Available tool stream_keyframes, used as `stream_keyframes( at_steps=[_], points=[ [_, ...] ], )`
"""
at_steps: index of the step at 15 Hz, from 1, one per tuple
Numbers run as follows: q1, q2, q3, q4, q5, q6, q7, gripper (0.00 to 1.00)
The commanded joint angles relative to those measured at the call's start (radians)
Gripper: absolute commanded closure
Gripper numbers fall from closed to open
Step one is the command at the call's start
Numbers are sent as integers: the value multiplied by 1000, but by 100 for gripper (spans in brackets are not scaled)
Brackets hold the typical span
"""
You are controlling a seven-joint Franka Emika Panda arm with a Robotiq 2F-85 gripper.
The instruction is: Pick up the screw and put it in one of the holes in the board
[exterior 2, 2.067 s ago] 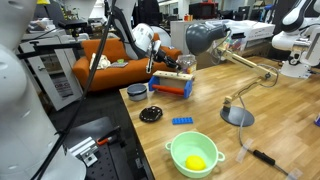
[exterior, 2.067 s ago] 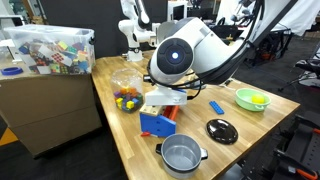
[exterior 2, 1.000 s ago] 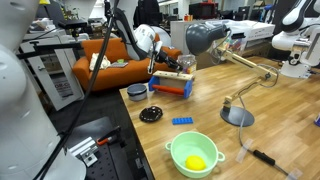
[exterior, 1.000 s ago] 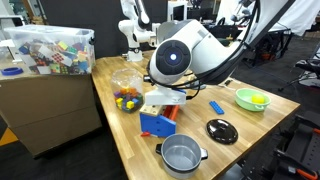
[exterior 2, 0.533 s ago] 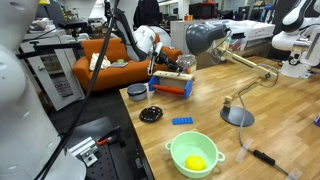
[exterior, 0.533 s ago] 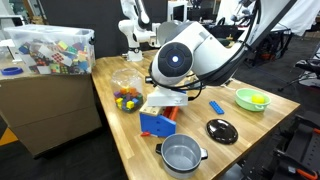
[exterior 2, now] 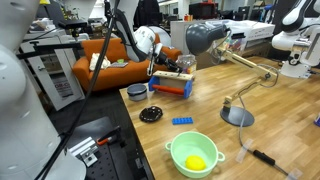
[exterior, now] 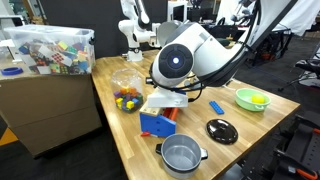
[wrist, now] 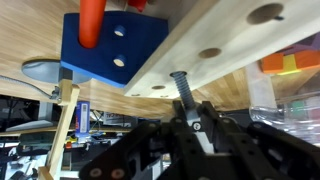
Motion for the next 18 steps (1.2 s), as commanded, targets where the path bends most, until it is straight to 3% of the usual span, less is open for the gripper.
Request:
stream_keyframes(
  at_steps=[1,9,17,18],
  points=[
    [-12,18,10,14,-13,23,45,94],
    [41,46,4,30,-9,-121,176,94],
    [93,85,16,60,1,-253,172,94],
    [92,91,17,61,5,-260,175,88]
  ],
)
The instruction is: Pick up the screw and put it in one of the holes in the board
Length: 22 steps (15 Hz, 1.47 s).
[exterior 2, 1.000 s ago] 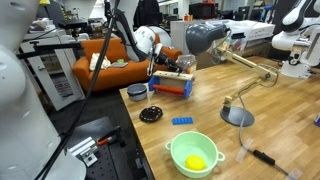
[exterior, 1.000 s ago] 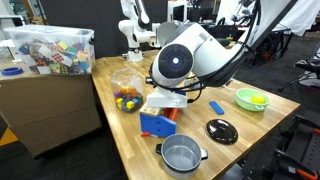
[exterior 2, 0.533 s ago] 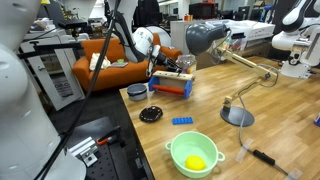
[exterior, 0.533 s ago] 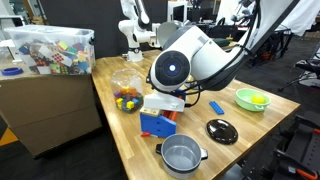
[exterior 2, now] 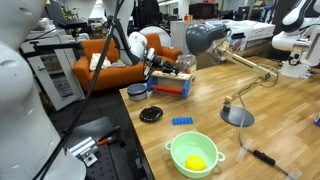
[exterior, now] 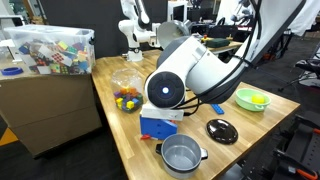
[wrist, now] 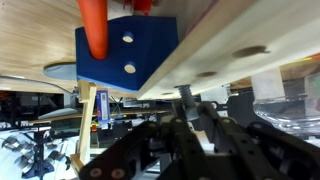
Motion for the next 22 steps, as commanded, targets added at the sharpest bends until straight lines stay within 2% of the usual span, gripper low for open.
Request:
stream_keyframes(
  at_steps=[1,2,3,10,12,22],
  points=[
    [2,30,10,27,5,-62,12,88],
    [-2,36,12,33,11,-63,9,61],
    [-7,42,15,38,17,-56,4,51],
    [-20,46,20,43,40,-34,-1,4],
    [-23,38,19,39,42,-32,-4,0],
    [-38,-3,16,56,35,-24,-7,0]
  ],
)
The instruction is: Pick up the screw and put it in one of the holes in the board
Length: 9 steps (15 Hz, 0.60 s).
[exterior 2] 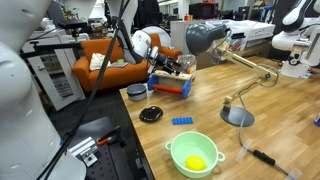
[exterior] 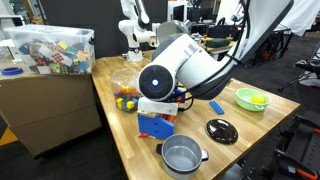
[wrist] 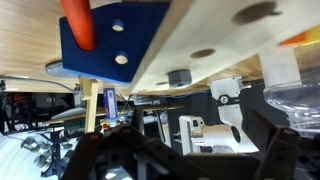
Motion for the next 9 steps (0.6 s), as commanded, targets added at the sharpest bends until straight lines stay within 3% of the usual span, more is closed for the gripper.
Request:
stream_keyframes(
  at_steps=[1,8,9],
  points=[
    [-16,-47,17,-22,11,7,-4,0],
    [-50,-231,71,-149,112,87,-61,0],
    [-11,-164,47,-74,84,29,-34,0]
  ],
)
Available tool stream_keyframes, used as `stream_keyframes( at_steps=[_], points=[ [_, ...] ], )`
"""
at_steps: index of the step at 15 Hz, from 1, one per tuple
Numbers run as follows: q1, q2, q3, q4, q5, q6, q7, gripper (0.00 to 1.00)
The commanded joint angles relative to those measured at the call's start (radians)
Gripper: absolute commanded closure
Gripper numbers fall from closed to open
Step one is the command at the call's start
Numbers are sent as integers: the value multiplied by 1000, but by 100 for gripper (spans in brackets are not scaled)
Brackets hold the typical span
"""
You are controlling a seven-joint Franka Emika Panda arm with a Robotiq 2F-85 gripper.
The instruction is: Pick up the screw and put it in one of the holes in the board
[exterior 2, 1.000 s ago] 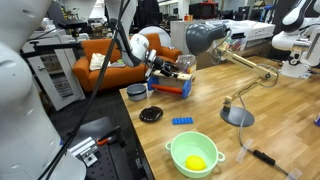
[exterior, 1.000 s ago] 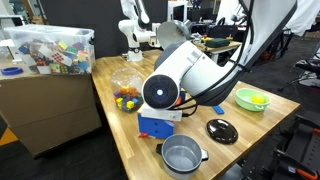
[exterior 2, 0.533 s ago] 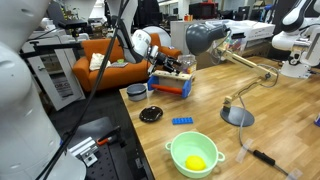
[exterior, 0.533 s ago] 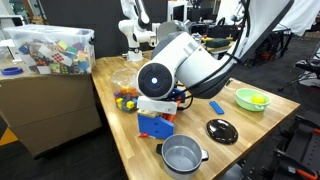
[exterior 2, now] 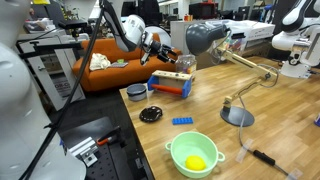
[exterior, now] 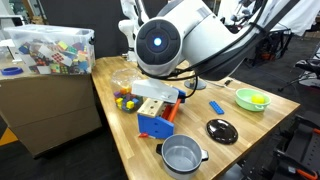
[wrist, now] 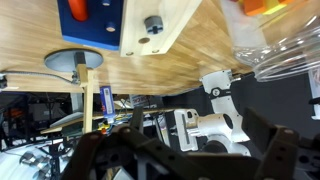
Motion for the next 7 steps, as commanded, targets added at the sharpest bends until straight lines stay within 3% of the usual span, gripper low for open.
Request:
stream_keyframes(
  at_steps=[1,7],
  points=[
    [4,-14,1,-6,7,0,-6,0],
    [5,6,-2,3,6,0,-4,0]
  ],
)
